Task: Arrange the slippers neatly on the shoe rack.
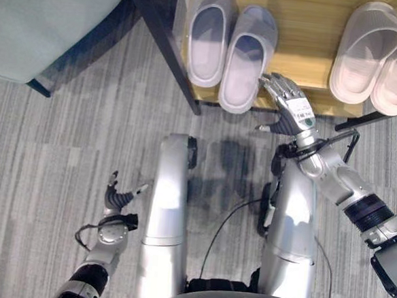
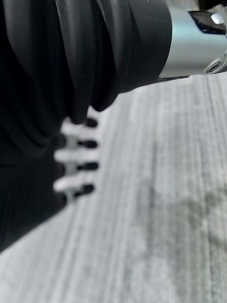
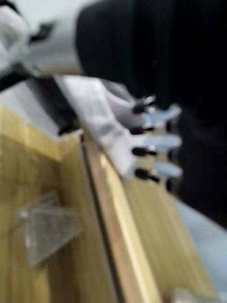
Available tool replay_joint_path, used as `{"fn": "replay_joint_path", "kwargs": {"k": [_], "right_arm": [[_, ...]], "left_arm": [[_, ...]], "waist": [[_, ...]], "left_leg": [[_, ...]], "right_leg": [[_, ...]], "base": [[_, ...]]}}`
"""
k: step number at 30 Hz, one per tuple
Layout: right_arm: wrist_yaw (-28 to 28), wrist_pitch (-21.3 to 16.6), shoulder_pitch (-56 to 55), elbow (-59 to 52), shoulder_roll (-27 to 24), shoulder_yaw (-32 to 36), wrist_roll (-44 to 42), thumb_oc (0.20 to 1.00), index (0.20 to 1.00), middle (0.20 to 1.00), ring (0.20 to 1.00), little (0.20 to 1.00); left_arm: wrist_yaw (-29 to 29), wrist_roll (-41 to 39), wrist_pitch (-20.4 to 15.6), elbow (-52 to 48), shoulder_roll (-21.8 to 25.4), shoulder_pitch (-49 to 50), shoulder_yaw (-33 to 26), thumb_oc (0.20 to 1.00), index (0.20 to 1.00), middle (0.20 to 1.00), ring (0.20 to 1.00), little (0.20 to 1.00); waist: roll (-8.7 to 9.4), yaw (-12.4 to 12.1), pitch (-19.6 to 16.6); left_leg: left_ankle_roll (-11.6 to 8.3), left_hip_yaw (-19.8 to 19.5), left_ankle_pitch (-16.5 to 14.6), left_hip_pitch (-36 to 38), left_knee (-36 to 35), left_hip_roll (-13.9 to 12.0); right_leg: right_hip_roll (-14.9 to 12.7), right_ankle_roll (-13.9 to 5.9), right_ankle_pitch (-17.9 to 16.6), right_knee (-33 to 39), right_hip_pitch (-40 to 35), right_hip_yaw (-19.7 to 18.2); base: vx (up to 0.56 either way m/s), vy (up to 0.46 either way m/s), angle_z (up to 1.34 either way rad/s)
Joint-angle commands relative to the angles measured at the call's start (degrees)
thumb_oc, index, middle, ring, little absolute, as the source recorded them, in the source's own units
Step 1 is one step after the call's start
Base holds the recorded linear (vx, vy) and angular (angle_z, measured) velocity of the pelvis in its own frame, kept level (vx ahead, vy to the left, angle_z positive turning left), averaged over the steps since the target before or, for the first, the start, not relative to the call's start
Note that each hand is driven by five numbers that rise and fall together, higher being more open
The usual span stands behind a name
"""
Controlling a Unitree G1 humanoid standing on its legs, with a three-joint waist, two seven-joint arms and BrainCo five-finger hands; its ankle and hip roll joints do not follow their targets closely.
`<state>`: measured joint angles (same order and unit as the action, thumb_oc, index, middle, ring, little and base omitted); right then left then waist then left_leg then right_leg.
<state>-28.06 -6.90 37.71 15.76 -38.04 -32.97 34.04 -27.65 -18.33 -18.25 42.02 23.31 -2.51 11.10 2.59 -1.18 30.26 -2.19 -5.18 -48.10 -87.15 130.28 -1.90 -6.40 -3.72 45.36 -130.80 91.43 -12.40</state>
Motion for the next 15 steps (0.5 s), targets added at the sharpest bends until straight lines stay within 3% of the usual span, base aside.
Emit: {"fn": "replay_joint_path", "kwargs": {"k": [1,15], "right_arm": [[-3.7,-0.2,3.4,-5.3,-0.8,-0.8,2.1,1.0,1.0,1.0,1.0,1.0],[-3.3,-2.1,4.1,-9.9,1.2,-1.6,-0.3,1.0,1.0,1.0,1.0,1.0]], "left_arm": [[-1.8,2.3,-2.5,0.2,0.1,0.5,1.3,1.0,1.0,1.0,1.0,1.0],[-3.2,6.3,-2.6,-1.1,1.6,-0.2,2.7,1.0,1.0,1.0,1.0,1.0]], "waist": [[-1.04,-3.5,-0.5],[-0.5,-4.2,-0.5]], "left_leg": [[4.89,-2.0,1.0,-2.8,3.3,1.5],[4.5,-2.3,1.3,-2.8,3.2,1.8]], "right_leg": [[0.7,8.59,-7.0,-5.2,-1.5,-4.2],[0.7,8.2,-7.6,-5.1,-1.5,-4.2]], "base": [[0.0,0.0,0.0],[0.0,0.0,0.0]]}}
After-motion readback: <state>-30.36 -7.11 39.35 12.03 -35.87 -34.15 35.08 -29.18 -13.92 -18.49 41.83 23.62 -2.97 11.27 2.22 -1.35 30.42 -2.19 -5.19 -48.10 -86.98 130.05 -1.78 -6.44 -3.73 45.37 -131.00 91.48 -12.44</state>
